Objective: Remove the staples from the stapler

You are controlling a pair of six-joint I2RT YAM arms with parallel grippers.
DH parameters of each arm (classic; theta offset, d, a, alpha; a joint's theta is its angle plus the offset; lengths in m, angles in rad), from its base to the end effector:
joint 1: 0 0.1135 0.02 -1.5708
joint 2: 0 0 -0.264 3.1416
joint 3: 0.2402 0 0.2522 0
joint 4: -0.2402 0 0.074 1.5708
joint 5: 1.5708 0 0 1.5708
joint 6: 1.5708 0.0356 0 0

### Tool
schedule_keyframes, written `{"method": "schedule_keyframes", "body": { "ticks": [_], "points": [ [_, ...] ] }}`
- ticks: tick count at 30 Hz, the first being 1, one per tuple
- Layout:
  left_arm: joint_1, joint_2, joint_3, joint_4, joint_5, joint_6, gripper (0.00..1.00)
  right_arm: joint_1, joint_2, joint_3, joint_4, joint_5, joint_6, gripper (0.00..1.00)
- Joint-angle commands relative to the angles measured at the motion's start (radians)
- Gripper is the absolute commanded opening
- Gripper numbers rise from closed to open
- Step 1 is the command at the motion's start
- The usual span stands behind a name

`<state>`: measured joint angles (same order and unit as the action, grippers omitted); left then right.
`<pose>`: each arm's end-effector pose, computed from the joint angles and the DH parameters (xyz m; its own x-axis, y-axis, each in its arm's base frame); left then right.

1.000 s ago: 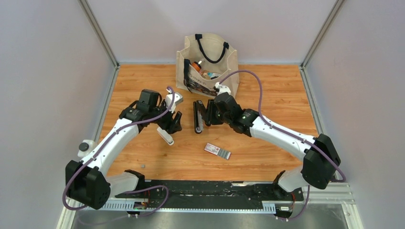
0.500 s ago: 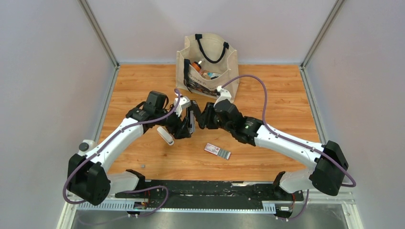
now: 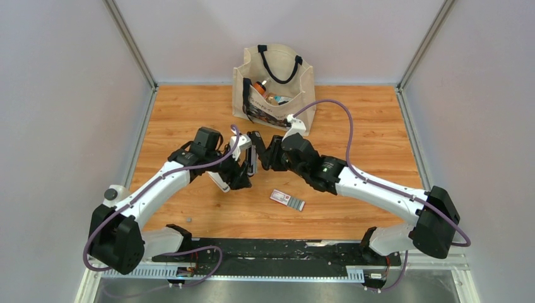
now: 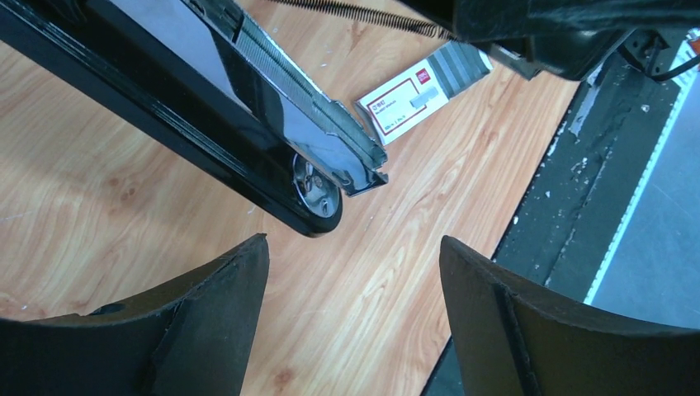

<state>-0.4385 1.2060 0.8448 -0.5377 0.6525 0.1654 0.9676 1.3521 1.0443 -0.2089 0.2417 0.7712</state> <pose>0.2080 -0.1214 0.2496 -0.5870 0.4198 -0.6922 0.7870 0.4966 -0.3662 0.1822 0.2494 0.3005 -0.6760 0.2116 -0.7059 -0.2934 0.8014 0.5212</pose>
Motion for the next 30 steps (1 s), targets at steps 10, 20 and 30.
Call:
{"method": "schedule_keyframes", "body": {
  "ticks": [10, 20, 30],
  "points": [
    [-0.005, 0.010, 0.007, 0.080, -0.037, 0.083, 0.73, 0.008, -0.105, -0.003, 0.160, -0.033, 0.105, 0.00],
    [-0.005, -0.006, -0.006, 0.093, 0.004, 0.102, 0.58, 0.039, -0.126, -0.056, 0.174, -0.028, 0.145, 0.00],
    [-0.005, -0.002, -0.007, 0.094, -0.071, 0.166, 0.26, 0.040, -0.151, -0.079, 0.172, -0.085, 0.163, 0.00]
  ]
}}
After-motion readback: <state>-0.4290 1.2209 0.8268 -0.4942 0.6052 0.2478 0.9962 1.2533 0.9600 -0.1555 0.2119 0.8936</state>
